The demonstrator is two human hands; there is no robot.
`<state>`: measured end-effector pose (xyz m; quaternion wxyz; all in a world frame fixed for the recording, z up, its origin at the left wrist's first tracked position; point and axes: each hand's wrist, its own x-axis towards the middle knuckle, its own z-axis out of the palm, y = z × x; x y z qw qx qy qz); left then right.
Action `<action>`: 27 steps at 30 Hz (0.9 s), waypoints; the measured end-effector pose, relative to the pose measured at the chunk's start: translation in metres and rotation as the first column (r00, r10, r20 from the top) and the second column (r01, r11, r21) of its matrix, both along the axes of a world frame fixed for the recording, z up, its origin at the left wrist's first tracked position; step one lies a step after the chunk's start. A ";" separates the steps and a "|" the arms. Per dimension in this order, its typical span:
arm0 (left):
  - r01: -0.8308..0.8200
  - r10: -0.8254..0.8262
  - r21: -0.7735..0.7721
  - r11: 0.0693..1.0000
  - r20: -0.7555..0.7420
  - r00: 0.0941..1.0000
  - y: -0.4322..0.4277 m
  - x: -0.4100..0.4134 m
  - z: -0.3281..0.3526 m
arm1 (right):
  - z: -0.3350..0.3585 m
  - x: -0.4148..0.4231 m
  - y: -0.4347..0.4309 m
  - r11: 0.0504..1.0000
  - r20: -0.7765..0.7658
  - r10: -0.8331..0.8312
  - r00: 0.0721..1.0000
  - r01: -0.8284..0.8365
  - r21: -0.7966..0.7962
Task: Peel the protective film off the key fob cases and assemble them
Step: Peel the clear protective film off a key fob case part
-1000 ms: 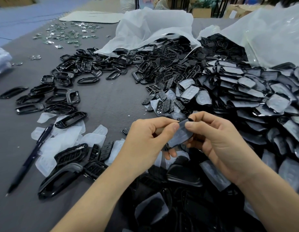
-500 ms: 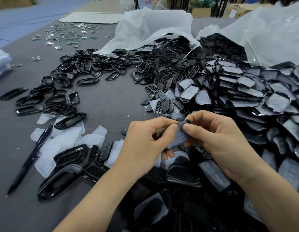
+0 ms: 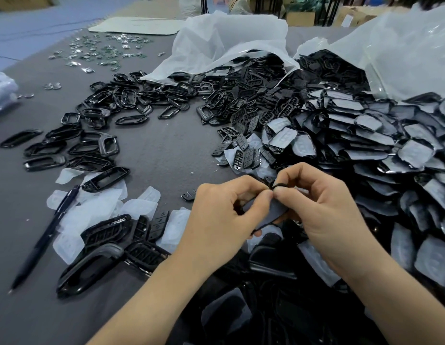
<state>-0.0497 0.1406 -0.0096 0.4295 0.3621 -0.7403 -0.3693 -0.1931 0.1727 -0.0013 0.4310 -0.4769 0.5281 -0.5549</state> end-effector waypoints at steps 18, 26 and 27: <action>0.003 0.070 0.331 0.943 -0.208 0.976 -0.001 -0.004 -0.001 | -0.003 -0.010 -0.002 0.999 0.010 -0.053 0.999 0.053 -0.004; 0.013 0.068 0.354 0.935 -0.217 0.974 -0.001 -0.004 -0.002 | -0.003 -0.010 -0.003 0.997 -0.063 -0.077 0.995 0.076 -0.028; 0.017 0.068 0.359 0.933 -0.223 0.973 -0.001 -0.005 -0.002 | -0.003 -0.010 -0.003 0.997 -0.080 -0.076 0.994 0.073 -0.035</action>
